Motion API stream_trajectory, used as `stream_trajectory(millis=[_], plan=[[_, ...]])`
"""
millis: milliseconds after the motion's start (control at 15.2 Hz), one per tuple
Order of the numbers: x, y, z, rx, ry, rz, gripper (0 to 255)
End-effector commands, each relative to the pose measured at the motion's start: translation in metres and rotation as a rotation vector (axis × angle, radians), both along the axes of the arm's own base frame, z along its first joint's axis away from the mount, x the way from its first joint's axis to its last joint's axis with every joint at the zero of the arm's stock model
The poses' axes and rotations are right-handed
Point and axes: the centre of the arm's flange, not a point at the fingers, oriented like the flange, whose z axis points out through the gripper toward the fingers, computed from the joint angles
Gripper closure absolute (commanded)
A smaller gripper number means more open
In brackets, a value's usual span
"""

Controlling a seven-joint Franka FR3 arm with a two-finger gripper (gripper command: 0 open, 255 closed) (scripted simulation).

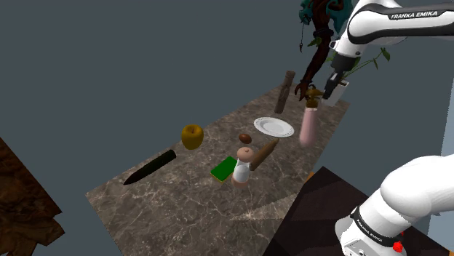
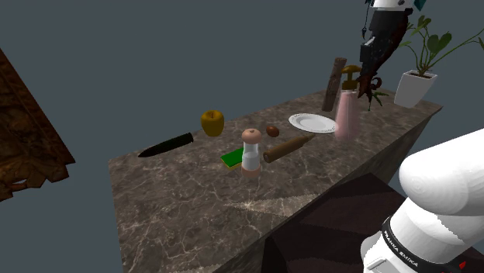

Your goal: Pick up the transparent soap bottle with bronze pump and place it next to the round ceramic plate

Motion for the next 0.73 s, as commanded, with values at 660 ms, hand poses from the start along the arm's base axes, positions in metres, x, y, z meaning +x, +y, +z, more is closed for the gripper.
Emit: stream_trajectory(millis=[660], plan=[[0.000,0.000,-0.064,0.000,-0.001,0.000,255]])
